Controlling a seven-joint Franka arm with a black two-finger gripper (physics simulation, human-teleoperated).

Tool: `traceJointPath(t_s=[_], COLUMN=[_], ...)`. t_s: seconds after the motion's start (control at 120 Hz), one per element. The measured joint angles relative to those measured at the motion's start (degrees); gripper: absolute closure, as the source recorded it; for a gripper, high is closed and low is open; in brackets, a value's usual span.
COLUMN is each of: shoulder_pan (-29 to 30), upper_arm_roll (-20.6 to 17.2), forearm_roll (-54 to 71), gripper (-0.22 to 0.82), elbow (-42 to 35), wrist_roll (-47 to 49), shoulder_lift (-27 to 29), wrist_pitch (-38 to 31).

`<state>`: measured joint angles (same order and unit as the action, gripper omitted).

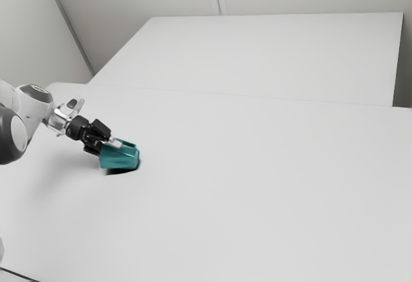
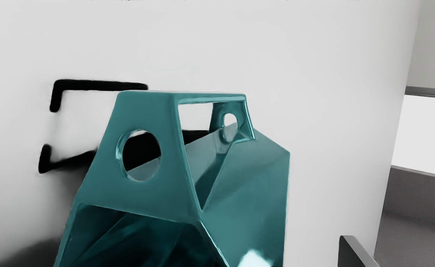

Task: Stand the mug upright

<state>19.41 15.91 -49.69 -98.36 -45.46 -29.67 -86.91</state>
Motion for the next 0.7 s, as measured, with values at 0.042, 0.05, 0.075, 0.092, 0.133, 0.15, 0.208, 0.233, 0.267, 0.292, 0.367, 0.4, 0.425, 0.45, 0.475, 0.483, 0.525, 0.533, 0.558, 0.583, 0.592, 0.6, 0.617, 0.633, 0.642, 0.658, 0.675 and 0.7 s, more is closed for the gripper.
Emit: traceJointPath(t_s=[0.042,0.05,0.075,0.092,0.133,0.15,0.208,0.233,0.267,0.292,0.367,0.4,0.425,0.45,0.475,0.483,0.525,0.533,0.558,0.583,0.592,0.6,0.617,0.633,0.642,0.658,0.675,0.7], shoulder_pan=[0.0,0.0,-0.1,-0.1,-0.1,-0.1,-0.2,-0.3,-0.3,-0.3,-0.4,-0.5,-0.5,-0.6,-0.7,-0.7,-0.8,-0.8,-0.8,-0.9,-0.9,-0.9,-1.0,-1.0,-1.1,-1.2,-1.3,-1.6], upper_arm_roll=[-0.3,-0.4,-0.5,-0.5,-0.7,-0.7,-0.8,-0.9,-1.1,-1.2,-1.9,-2.1,-2.3,-2.4,-2.5,-2.5,-2.6,-2.6,-2.6,-2.7,-2.7,-2.7,-2.7,-2.7,-2.7,-2.7,-2.7,-2.7], forearm_roll=[-0.4,-0.5,-0.7,-0.8,-1.0,-1.1,-1.3,-1.3,-1.4,-1.4,-1.5,-1.5,-1.5,-1.5,-1.5,-1.5,-1.5,-1.5,-1.5,-1.5,-1.5,-1.5,-1.5,-1.5,-1.4,-1.4,-1.4,-1.4], gripper=[0.47,0.49,0.53,0.55,0.60,0.62,0.67,0.68,0.70,0.71,0.73,0.74,0.74,0.75,0.75,0.75,0.75,0.76,0.76,0.76,0.76,0.76,0.76,0.77,0.77,0.77,0.77,0.77], elbow=[0.0,0.0,0.0,0.0,0.0,0.0,0.0,0.0,0.1,0.1,0.5,0.9,1.2,1.4,1.5,1.5,1.8,1.9,2.1,2.2,2.2,2.2,2.2,2.2,2.2,2.3,2.3,2.3], wrist_roll=[-0.3,-0.3,-0.5,-0.6,-0.8,-0.9,-1.2,-1.3,-1.5,-1.6,-1.9,-2.0,-2.1,-2.1,-2.2,-2.2,-2.3,-2.3,-2.4,-2.4,-2.4,-2.4,-2.5,-2.5,-2.5,-2.5,-2.5,-2.6], shoulder_lift=[0.0,0.0,-0.1,-0.1,-0.1,-0.1,-0.1,0.0,0.0,0.0,0.2,0.3,0.4,0.5,0.5,0.5,0.6,0.7,0.8,1.0,1.1,1.2,1.4,1.6,1.7,1.9,2.2,2.6], wrist_pitch=[0.0,0.0,0.0,-0.1,-0.1,-0.1,-0.1,-0.1,-0.1,-0.1,-0.2,-0.3,-0.3,-0.4,-0.4,-0.5,-0.5,-0.5,-0.6,-0.6,-0.6,-0.6,-0.6,-0.7,-0.7,-0.7,-0.7,-0.7])
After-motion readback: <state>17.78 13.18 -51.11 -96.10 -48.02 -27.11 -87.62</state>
